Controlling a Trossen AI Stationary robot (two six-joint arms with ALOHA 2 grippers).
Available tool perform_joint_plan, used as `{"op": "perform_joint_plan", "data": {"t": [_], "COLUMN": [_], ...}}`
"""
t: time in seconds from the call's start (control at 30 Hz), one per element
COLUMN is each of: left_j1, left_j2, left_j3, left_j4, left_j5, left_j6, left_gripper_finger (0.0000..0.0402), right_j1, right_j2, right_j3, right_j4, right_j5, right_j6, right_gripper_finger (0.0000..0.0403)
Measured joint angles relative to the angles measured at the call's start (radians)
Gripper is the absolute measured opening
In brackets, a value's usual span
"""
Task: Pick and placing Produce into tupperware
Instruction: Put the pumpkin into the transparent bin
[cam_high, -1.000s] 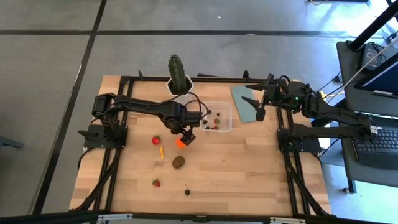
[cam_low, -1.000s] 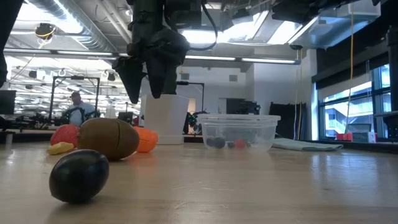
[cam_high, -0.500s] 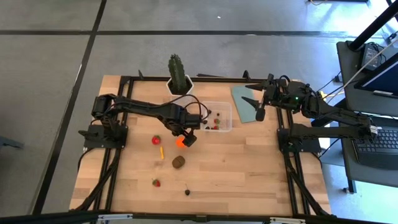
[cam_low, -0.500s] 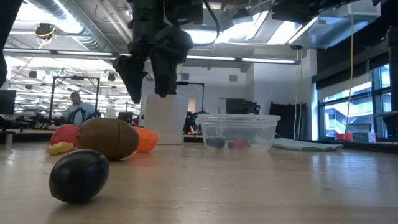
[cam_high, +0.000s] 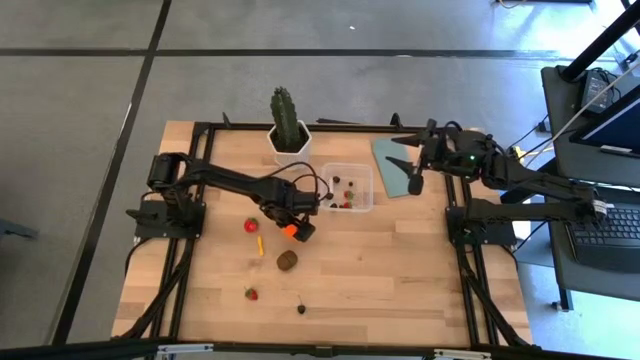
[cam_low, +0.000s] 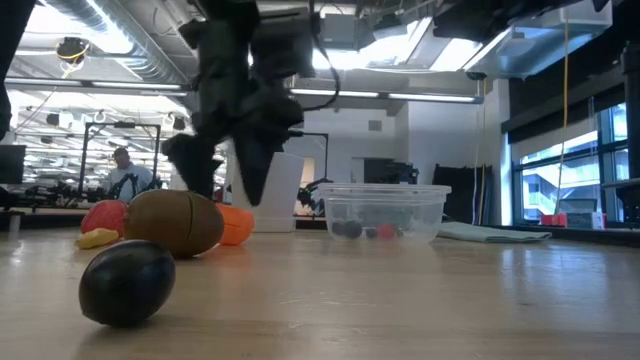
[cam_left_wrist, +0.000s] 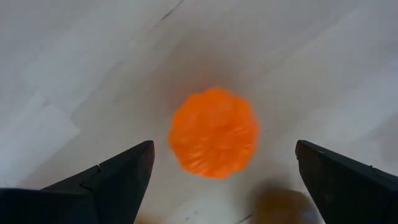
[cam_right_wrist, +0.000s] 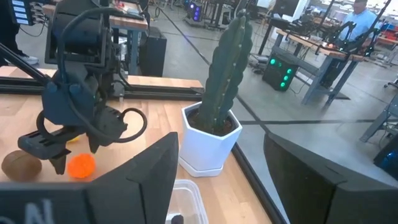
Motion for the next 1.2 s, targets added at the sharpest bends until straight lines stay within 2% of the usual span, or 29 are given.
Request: {"op": "perform_joint_plan", "data": {"t": [0.17, 0.4, 0.8, 1.03, 1.2], "left_j1": [-0.006, -0.02, -0.019, -0.019, -0.027], "left_j2": [0.0, 0.0, 0.0, 0.0, 0.046], "left_j3": [-0.043, -0.065, -0.065, -0.065, -0.066], "left_j4": [0.014, 0.115, 0.103, 0.102, 0.095], "left_j5": [-0.019, -0.027, -0.045, -0.055, -0.042], "left_j6": [-0.011, -0.032, -0.035, -0.035, -0.036], "left_gripper_finger": [0.0378, 0.0376, 0.0342, 0.0339, 0.0339], "right_j1": [0.0, 0.0, 0.0, 0.0, 0.0], "right_j2": [0.034, 0.064, 0.06, 0.06, 0.06], "right_j3": [0.0, 0.0, 0.0, 0.0, 0.0], "right_j4": [0.006, 0.008, 0.025, 0.024, 0.024], "right_j5": [0.0, 0.0, 0.0, 0.0, 0.0], "right_j6": [0.0, 0.0, 0.0, -0.001, -0.001], "right_gripper_finger": [0.0239, 0.0239, 0.0239, 0.0239, 0.0239]}}
